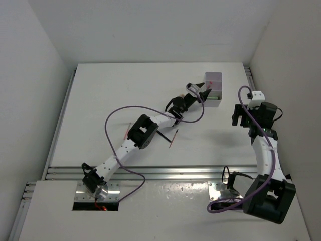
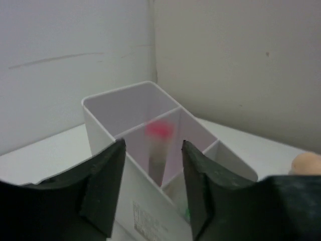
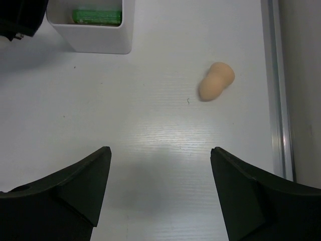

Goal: Organize the makeup

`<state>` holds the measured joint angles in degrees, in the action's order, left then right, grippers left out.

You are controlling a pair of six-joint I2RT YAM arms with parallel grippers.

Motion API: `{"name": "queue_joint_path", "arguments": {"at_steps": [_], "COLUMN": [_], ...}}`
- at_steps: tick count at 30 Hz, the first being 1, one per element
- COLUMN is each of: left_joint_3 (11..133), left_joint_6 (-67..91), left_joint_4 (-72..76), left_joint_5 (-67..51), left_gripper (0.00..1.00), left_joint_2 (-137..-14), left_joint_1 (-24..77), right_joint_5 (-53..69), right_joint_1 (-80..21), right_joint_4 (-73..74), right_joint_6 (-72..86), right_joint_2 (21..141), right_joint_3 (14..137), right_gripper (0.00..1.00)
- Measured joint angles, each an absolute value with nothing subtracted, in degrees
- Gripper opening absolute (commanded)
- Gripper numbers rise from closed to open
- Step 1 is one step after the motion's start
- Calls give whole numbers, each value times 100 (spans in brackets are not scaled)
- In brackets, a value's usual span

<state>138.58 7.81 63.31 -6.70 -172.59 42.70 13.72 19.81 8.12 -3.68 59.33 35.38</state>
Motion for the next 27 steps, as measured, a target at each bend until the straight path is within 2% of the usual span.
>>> {"name": "queue_joint_path", "arguments": {"at_steps": [1, 5, 12, 19, 27], "left_joint_3": [13649, 12654, 11205, 9998, 8718], "left_joint_6": [762, 847, 867, 790, 395], "left_joint_4": [6405, 6606, 6604, 6512, 5524], "left_joint_5": [-683, -764, -1264, -1619, -1935], "left_gripper": [70, 83, 86, 87, 88], "left_joint_2": [-17200, -16787, -15592, -13863, -12049], "left_joint_1": [4272, 4263, 4130, 3835, 3105], "right_joint_5": [1350, 1135, 729, 276, -30], "right_joint_1": [1981, 1981, 1979, 1966, 1964], "right_joint_4": [871, 1149, 2003, 2187, 2056], "right_joint_6": [-368, -204, 591, 1140, 1398], "right_joint_2": [5975, 6173, 7100, 8261, 9708], "right_joint_3": [3594, 3946, 5100, 5623, 6114], "right_gripper": [81, 82, 76, 69, 66]}}
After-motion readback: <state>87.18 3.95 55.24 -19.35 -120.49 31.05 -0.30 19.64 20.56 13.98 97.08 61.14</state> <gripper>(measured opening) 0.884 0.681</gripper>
